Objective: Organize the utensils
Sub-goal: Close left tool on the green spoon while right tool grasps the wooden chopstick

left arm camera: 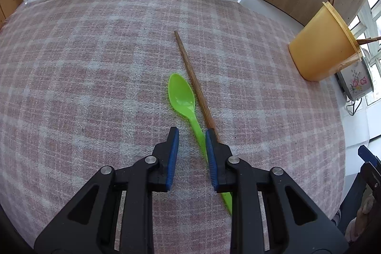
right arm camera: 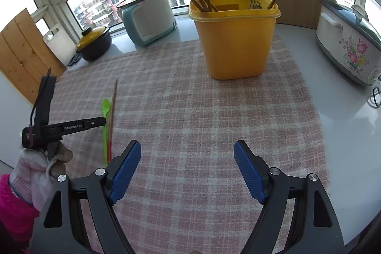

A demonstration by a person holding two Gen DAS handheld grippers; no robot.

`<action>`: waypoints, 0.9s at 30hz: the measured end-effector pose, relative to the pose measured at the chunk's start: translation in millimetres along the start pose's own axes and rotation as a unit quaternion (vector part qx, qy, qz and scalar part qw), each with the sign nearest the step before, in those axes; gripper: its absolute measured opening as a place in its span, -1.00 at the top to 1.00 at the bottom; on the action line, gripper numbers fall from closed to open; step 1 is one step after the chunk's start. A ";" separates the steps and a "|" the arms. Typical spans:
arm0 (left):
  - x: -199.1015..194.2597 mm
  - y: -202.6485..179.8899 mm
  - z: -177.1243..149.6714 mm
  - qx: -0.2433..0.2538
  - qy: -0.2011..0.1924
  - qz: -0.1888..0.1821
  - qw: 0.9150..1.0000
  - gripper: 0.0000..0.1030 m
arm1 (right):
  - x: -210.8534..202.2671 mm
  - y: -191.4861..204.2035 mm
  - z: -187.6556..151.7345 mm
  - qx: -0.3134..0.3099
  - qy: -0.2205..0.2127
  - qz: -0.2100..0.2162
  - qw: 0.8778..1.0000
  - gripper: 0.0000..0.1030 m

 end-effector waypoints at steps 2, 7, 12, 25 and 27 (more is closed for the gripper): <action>1.4 -1.6 1.4 0.010 0.000 0.006 1.000 0.60 | 1.9 2.8 0.2 -0.001 0.003 0.001 1.000 -0.55; 1.6 -2.7 2.6 0.026 -0.001 0.013 1.000 0.70 | 6.3 14.2 4.3 -0.013 0.005 0.004 1.000 -0.55; 1.4 -0.3 3.6 0.017 0.002 0.012 1.000 0.71 | 11.8 25.3 9.1 -0.024 0.007 0.010 1.000 -0.55; -0.5 12.6 6.7 0.016 -0.004 0.010 1.000 0.89 | 33.4 68.7 26.3 -0.047 0.044 0.053 0.996 -0.44; -3.6 17.0 6.3 0.011 -0.006 0.011 1.000 0.89 | 40.8 80.9 30.6 -0.057 0.054 0.063 0.995 -0.36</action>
Point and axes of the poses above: each gripper's, at about its wrist camera, not at the fingertips, and x roughly the way its jaws point, y to its left, z to its top, the point moved 9 cm from there along x, roughly the way its jaws point, and after that the axes turned 9 degrees about -z, right-handed, at the moved point
